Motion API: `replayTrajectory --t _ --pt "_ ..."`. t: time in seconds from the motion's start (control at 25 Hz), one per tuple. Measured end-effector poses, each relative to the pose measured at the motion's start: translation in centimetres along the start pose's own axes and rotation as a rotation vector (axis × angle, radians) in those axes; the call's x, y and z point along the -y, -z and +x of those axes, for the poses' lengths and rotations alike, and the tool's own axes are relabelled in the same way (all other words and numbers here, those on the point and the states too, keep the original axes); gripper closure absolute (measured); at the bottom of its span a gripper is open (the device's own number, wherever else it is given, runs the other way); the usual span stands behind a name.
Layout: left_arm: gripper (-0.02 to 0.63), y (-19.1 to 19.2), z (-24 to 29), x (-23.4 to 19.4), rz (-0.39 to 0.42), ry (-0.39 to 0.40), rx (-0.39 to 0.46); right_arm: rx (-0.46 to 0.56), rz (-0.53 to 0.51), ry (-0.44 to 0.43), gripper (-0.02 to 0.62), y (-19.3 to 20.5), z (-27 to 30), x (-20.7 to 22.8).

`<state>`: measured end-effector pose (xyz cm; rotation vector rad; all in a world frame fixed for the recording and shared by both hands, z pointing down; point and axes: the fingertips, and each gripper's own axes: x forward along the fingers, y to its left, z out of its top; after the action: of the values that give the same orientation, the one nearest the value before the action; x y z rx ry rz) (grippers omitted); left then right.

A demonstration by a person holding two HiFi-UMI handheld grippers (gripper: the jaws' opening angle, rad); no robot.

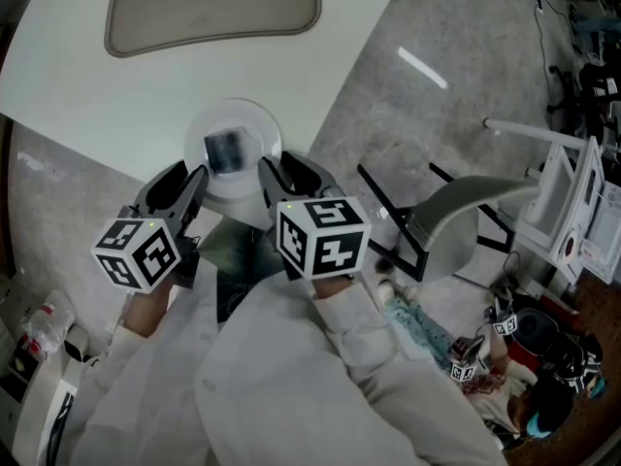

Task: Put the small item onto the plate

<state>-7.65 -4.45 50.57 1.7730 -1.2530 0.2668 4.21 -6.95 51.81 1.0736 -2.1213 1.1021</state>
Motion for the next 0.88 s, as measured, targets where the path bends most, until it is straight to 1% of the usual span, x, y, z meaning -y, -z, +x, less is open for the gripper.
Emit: replayTrajectory --t 0.12,0.2,0.48,0.68,0.8,0.88 --pt "0.456 -0.19 0.08 0.02 -0.014 -0.004 0.010 0.003 -0.020 0.034 0.491 -0.10 -0.07 0.35" --pt "0.456 -0.34 0.15 0.02 -0.016 -0.008 0.015 0.007 -0.021 0.043 0.491 -0.17 -0.08 0.42" --pt "0.459 -0.23 0.40 -0.11 0.023 -0.032 0.010 0.014 -0.002 0.050 0.494 -0.07 -0.02 0.60" --pt "0.480 -0.23 0.37 -0.49 0.044 -0.052 -0.008 -0.008 -0.023 0.066 0.494 -0.08 0.03 0.52" --pt "0.513 -0.22 0.50 -0.84 0.070 -0.067 -0.016 -0.014 -0.016 0.063 0.495 -0.04 0.07 0.60" --pt "0.514 -0.32 0.48 -0.85 0.084 -0.070 -0.016 -0.015 -0.010 0.060 0.499 0.01 -0.06 0.56"
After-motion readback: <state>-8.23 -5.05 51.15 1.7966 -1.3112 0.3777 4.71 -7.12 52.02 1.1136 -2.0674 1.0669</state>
